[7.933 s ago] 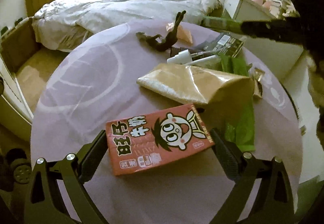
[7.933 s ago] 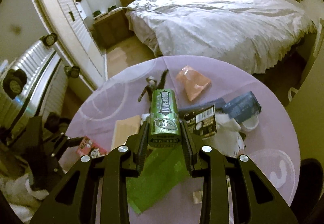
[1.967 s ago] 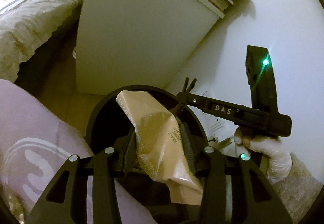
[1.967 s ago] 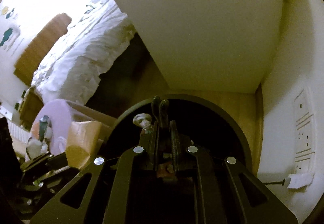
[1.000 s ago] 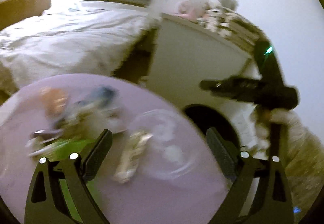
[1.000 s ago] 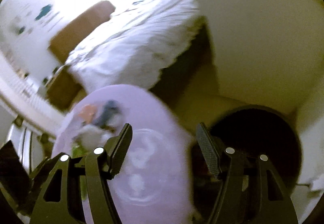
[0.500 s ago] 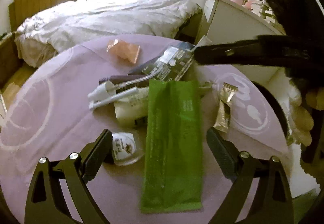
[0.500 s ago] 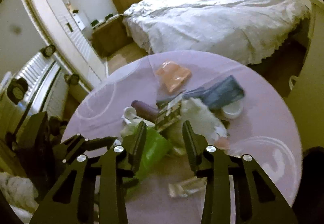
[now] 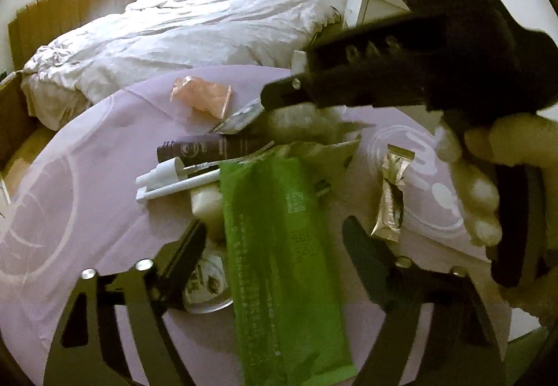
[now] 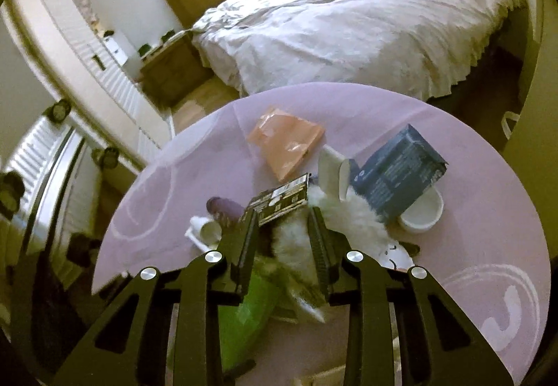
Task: Collect trash
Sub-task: 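Grasp the green packet with the left gripper while the right grasps a black card, then carry the green packet and black card over the black bin and release them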
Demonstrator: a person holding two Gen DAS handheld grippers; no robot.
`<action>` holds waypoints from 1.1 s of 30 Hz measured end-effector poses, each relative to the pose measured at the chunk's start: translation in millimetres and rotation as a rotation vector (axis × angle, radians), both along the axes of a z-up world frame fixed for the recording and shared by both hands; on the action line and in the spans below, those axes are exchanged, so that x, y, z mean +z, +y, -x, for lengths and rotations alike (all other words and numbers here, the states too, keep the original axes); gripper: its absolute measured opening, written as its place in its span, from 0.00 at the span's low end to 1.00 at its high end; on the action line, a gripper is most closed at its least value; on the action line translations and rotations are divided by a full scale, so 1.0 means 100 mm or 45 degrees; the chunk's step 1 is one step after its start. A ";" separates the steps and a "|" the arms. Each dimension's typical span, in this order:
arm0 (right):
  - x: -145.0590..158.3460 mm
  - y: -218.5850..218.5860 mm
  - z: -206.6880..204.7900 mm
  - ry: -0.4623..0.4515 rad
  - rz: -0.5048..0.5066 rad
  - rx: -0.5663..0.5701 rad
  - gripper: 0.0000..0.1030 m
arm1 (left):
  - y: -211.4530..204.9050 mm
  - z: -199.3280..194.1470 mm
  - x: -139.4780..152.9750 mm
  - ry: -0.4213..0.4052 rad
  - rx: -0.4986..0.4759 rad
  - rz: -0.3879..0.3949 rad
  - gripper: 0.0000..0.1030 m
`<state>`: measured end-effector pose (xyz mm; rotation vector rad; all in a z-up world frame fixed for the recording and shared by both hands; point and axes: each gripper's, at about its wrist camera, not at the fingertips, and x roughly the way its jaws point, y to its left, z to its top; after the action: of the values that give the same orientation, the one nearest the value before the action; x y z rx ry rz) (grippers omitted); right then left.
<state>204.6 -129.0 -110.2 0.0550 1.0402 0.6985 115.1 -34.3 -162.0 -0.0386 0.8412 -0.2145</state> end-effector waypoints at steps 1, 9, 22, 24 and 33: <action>0.00 0.03 -0.03 -0.009 0.012 0.001 0.30 | 0.00 -0.01 0.00 0.006 0.004 -0.004 0.63; -0.04 0.27 -0.15 0.012 0.058 0.053 0.14 | 0.16 0.04 0.02 0.010 0.027 0.055 0.19; 0.25 0.19 -0.05 -0.027 -0.081 0.050 0.03 | 0.87 0.26 0.44 -0.068 0.134 0.371 0.08; 0.38 0.15 0.00 -0.059 -0.093 0.061 0.03 | 0.94 0.26 0.50 -0.084 0.139 0.393 0.08; 1.01 -0.43 0.28 -0.234 -0.078 0.031 0.03 | 0.66 0.21 0.82 -0.134 0.034 0.434 0.08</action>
<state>176.7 -172.1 -9.4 0.0308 0.8446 0.7430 93.8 32.2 -80.0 -0.3549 0.6913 -0.3308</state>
